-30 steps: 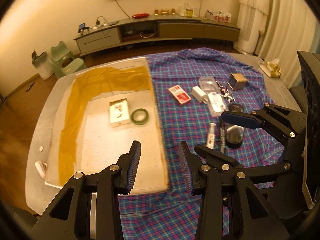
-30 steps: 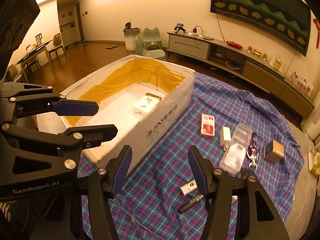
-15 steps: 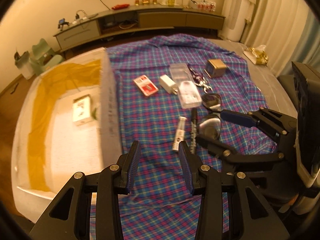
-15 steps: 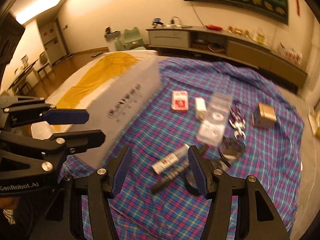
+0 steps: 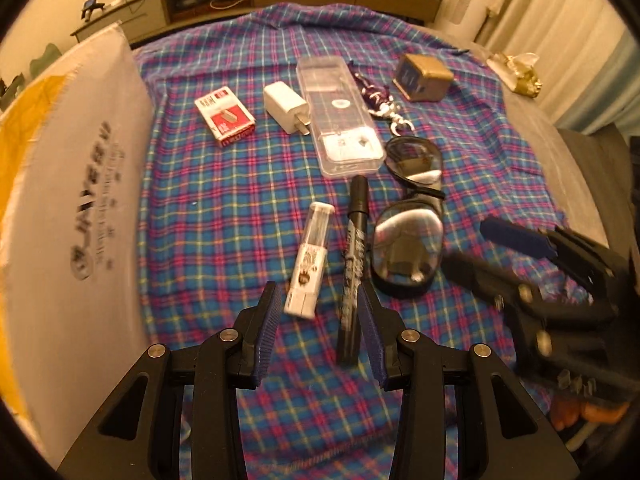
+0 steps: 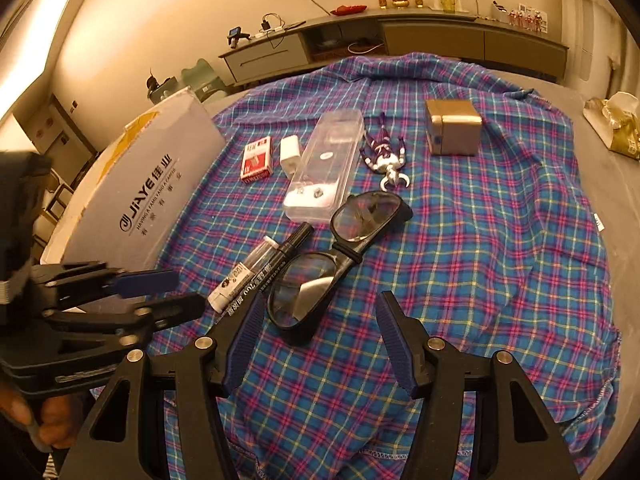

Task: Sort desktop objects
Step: 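Grasp the clear white-capped tube with the left tool while the right tool grasps the black glasses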

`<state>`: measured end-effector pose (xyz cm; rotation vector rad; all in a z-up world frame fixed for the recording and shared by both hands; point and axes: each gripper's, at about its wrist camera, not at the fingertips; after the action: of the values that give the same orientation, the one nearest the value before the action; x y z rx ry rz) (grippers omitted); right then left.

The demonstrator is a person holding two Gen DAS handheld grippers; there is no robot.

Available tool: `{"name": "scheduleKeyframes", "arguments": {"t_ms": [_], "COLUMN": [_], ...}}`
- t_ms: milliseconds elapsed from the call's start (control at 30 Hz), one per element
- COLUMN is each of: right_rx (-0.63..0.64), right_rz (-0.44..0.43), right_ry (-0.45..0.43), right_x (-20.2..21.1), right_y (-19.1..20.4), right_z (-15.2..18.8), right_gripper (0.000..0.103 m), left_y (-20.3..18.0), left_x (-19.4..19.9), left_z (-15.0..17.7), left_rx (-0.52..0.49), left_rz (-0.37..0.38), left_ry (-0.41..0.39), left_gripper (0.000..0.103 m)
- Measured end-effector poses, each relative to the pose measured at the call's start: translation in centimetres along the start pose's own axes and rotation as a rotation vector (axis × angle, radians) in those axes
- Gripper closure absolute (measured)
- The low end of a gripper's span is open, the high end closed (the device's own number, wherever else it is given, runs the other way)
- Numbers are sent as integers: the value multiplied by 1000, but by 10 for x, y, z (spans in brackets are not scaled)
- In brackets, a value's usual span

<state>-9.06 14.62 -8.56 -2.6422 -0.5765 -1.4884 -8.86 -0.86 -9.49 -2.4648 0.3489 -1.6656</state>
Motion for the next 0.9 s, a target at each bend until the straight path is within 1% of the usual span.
{"name": "scheduleKeyframes", "arguments": {"t_ms": [133, 200, 267, 333, 400, 433, 467, 500, 533, 600, 700, 900], "right_rx": [17, -9, -62, -119, -152, -167, -174, -168, -165, -170, -161, -119], "right_rz": [0, -8, -45, -87, -100, -105, -107, -98, -96, -107, -103, -108], "right_ry": [30, 39, 44, 43, 46, 53, 48, 46, 44, 36, 10, -27], "right_x": [-18, -27, -34, -43, -51, -56, -58, -59, -58, -56, -49, -34], "right_y": [6, 3, -3, -10, -14, -15, -16, -15, -16, -18, -17, -8], "right_z": [1, 0, -4, -10, -15, -16, -17, -18, -18, -18, -20, -21], "right_gripper": [43, 43, 43, 43, 44, 46, 54, 62, 63, 69, 75, 76], "left_y": [9, 16, 23, 20, 13, 9, 5, 4, 4, 6, 9, 15], "left_x": [-18, -23, -27, -27, -30, -32, -33, -34, -34, -33, -31, -15], "left_z": [-5, -7, -6, -5, -5, -6, -6, -6, -7, -8, -8, -3], "left_rx": [27, 45, 68, 30, -18, -37, -61, -72, -79, -74, -55, -16], "left_rz": [3, 7, 30, 11, -16, -26, -35, -37, -43, -34, -23, -19], "left_ry": [0, 0, 8, -20, -22, -25, -32, -38, -45, -46, -48, -76], "left_gripper": [61, 62, 62, 62, 64, 64, 69, 77, 83, 83, 83, 84]}}
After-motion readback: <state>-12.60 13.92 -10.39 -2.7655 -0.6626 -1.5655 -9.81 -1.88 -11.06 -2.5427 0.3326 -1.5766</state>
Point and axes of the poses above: each gripper's, at about its wrist camera, not at the fingertips, and x roughly against the way its jaws point, y to its left, z to its underside, and after that the axes turned 9 degrees about z, right-handed
